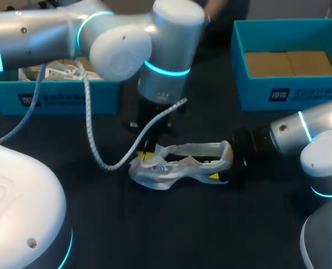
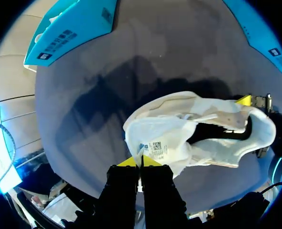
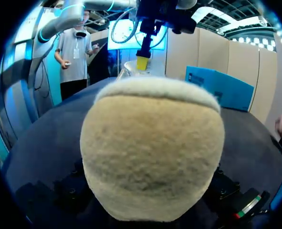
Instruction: Take the shoe out of the shoebox, open the shoe tongue, remove and reinsert the insole, then place the shoe into the shoebox
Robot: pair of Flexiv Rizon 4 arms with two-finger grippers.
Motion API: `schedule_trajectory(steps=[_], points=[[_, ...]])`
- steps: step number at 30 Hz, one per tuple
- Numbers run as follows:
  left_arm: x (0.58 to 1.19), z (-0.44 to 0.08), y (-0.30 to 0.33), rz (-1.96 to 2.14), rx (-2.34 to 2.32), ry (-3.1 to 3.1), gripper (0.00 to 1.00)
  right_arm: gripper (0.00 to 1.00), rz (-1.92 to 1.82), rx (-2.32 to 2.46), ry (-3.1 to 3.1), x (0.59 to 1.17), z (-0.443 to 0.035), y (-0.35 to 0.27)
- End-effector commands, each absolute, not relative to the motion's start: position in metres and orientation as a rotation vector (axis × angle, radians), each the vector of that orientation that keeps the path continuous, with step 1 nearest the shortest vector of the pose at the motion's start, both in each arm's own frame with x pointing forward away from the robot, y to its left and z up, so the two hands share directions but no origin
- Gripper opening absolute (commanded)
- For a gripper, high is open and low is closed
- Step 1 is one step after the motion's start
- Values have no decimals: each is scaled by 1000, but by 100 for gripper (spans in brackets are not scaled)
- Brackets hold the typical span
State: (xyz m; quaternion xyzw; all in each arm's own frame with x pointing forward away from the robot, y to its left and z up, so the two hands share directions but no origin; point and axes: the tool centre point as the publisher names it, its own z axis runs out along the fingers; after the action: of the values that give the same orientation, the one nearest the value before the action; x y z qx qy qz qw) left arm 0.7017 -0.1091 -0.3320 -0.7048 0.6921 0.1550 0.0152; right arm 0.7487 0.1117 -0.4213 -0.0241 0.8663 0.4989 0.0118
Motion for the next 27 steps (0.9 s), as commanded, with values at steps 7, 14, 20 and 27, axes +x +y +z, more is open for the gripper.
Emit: schedule_trajectory(steps=[7, 14, 20, 27], points=[[698, -373, -86, 472, -2243, 2104, 25, 0, 1550, -73, 2703, 749, -425, 113], [698, -384, -75, 498, -2277, 2089, 89, 0, 1550, -73, 2703, 749, -425, 113], [698, -371, -58, 469, -2330, 2061, 96, 0, 1550, -73, 2703, 749, -425, 113], [695, -331, -62, 333, -2143, 2329, 100, 0, 1550, -73, 2703, 749, -425, 113]])
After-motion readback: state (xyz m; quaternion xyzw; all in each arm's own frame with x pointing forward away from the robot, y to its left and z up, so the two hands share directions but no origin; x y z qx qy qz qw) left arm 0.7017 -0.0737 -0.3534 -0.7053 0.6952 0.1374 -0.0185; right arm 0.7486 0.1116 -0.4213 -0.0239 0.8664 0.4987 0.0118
